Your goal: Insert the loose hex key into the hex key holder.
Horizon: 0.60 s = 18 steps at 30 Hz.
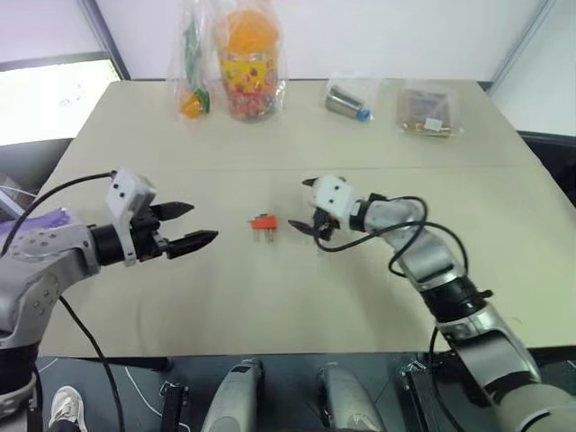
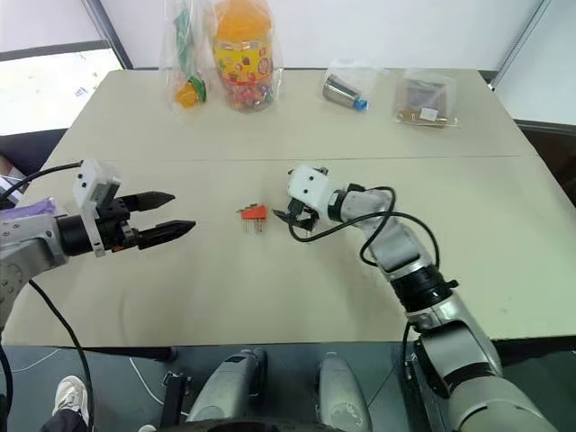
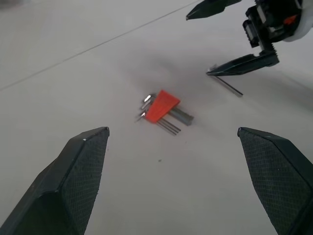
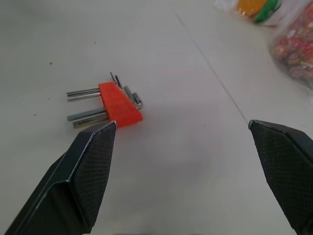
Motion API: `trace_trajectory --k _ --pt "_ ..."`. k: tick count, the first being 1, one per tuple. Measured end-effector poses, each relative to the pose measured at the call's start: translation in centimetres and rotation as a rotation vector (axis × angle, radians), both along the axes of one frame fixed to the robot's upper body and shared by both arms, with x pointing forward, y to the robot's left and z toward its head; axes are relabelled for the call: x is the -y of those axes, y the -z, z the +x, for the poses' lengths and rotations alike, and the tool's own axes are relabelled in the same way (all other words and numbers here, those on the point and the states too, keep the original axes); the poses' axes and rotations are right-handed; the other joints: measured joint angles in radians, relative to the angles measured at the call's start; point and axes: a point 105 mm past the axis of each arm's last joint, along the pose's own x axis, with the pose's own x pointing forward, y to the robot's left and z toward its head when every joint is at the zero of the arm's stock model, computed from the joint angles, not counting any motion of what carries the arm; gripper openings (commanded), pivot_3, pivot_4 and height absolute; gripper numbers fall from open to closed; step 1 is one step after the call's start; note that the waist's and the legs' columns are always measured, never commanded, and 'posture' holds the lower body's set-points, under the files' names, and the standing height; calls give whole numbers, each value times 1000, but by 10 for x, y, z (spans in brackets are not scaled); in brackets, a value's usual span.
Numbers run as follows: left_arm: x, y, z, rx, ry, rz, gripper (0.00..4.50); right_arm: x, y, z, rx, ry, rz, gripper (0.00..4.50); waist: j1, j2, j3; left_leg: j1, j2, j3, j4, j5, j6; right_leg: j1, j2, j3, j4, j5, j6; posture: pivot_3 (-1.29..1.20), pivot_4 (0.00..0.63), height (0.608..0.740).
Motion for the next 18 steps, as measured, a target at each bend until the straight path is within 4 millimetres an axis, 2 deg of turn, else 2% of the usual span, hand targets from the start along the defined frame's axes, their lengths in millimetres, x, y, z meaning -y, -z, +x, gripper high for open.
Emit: trace_trajectory --k 8,18 --pt "1 5 -6 0 -20 8 4382 -2 26 13 13 45 -64 4500 -3 0 0 0 0 0 0 0 0 0 1 0 1 0 0 0 150 740" --pt "2 7 -8 5 -24 7 4382 -32 40 -1 8 -41 -93 4500 -7 0 0 1 0 -1 0 0 -1 0 2 0 2 0 0 0 150 740"
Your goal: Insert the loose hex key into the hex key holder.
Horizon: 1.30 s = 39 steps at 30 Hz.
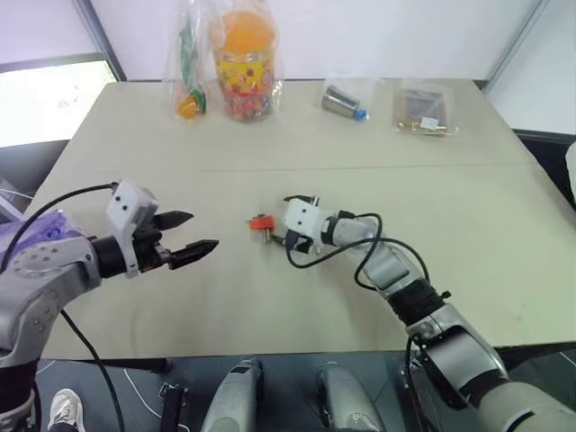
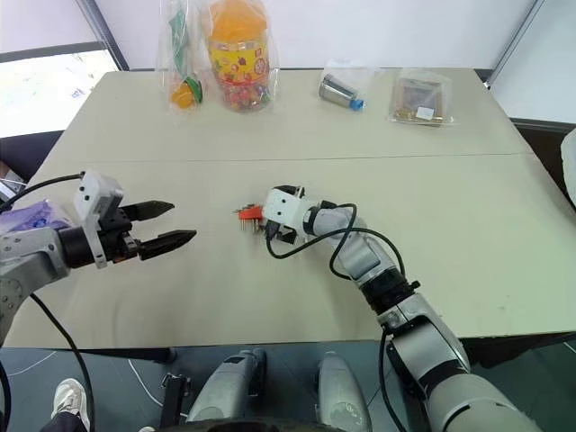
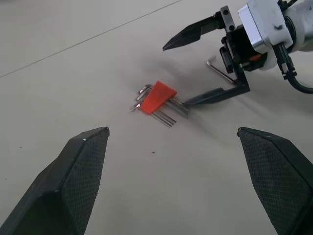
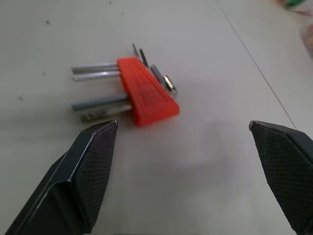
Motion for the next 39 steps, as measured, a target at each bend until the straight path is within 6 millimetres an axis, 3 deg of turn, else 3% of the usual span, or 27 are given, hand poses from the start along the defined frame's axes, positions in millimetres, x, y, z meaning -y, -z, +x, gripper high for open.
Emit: trace_trajectory --k 9,26,33,39 --pt "0 5 -1 -6 -13 -13 4382 -26 5 -8 -47 -35 34 4500 -18 0 0 0 0 -1 0 0 0 0 0 0 0 0 0 0 150 740" --pt "0 6 -2 -3 -22 -3 4382 -3 8 6 -160 41 63 4500 -11 0 0 3 -1 -2 0 0 -1 4 -1 -2 0 0 0 0 150 740" --pt "1 1 1 31 -19 8 4382 -5 20 9 -383 111 212 4500 -20 0 -1 7 0 -2 0 0 -1 7 0 -1 0 0 -1 0 150 740" --pt "1 1 1 31 -18 10 4382 -7 22 11 -430 113 224 4500 -22 0 -1 9 0 -2 -1 0 -1 8 0 -1 0 0 -1 0 150 740"
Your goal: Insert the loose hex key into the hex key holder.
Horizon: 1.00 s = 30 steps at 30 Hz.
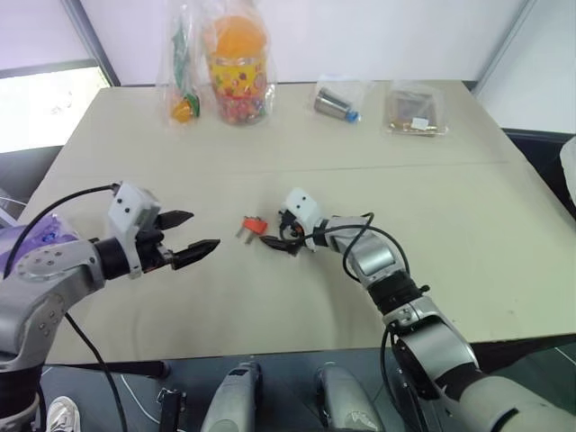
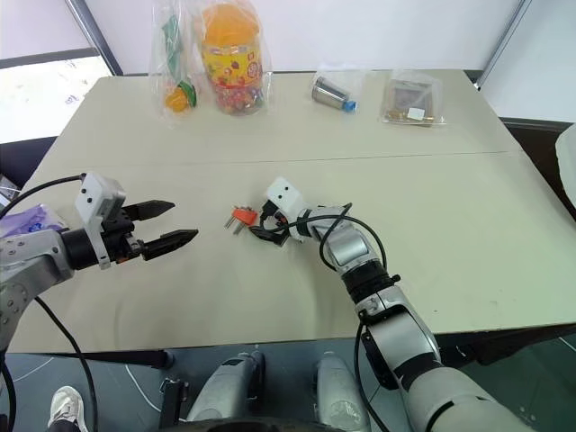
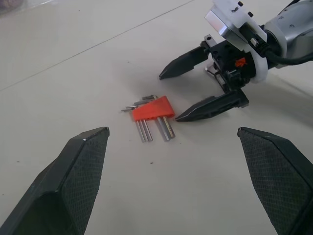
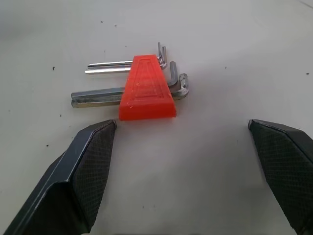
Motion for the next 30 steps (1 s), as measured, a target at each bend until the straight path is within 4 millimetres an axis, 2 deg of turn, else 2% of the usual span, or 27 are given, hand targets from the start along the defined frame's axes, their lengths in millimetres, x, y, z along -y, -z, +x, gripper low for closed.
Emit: trace_trajectory --k 22,30 --pt "0 2 2 5 -16 -2 4382 -16 -1 -4 -1 -30 13 4500 -23 0 0 1 1 0 -3 0 -1 0 0 0 0 0 -1 0 150 740" --pt "0 2 2 7 -18 0 4382 -23 -2 -10 65 -75 -28 4500 -24 0 0 1 1 0 -4 0 -1 -1 0 1 0 0 -1 0 150 740"
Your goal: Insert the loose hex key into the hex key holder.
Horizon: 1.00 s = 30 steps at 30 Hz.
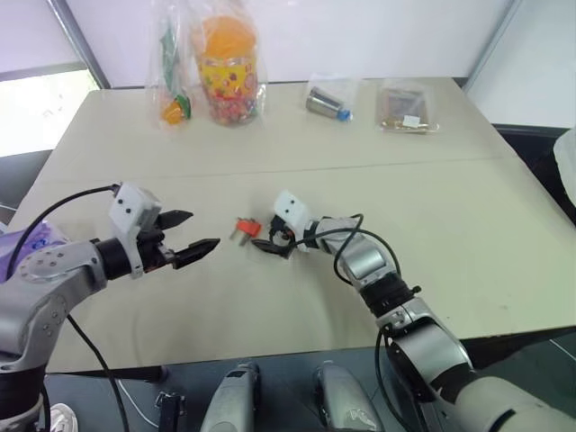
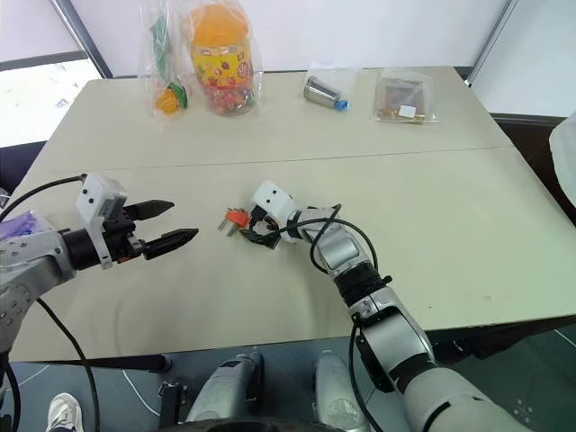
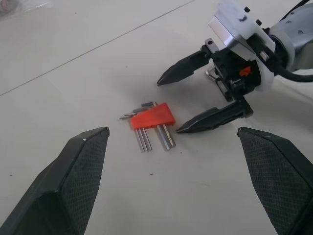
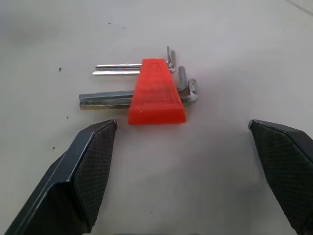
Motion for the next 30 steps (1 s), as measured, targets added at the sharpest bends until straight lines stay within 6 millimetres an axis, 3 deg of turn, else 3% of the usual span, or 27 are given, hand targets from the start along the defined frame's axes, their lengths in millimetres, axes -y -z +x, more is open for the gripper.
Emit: trace_trajectory --k 19,26,27,30 --pt "0 0 1 5 -10 -5 4382 -16 2 3 -31 -18 19 4500 -5 0 0 2 1 0 -1 -1 -2 0 1 0 0 0 -1 0 150 740" --pt "2 -1 0 17 -14 1 4500 -27 5 -1 -32 -56 25 1200 -1 0 0 2 1 0 -1 -1 -2 1 1 0 0 0 -1 0 150 740" --pt "2 -1 0 16 -16 0 4500 -26 5 0 -30 -57 22 1018 0 0 0 2 1 0 0 -1 -2 1 1 0 0 0 -1 0 150 740" --pt "2 0 0 16 -22 -5 4500 -23 5 -1 -21 -58 18 1019 2 0 0 2 1 0 0 -1 -2 1 1 0 0 0 -1 0 150 740"
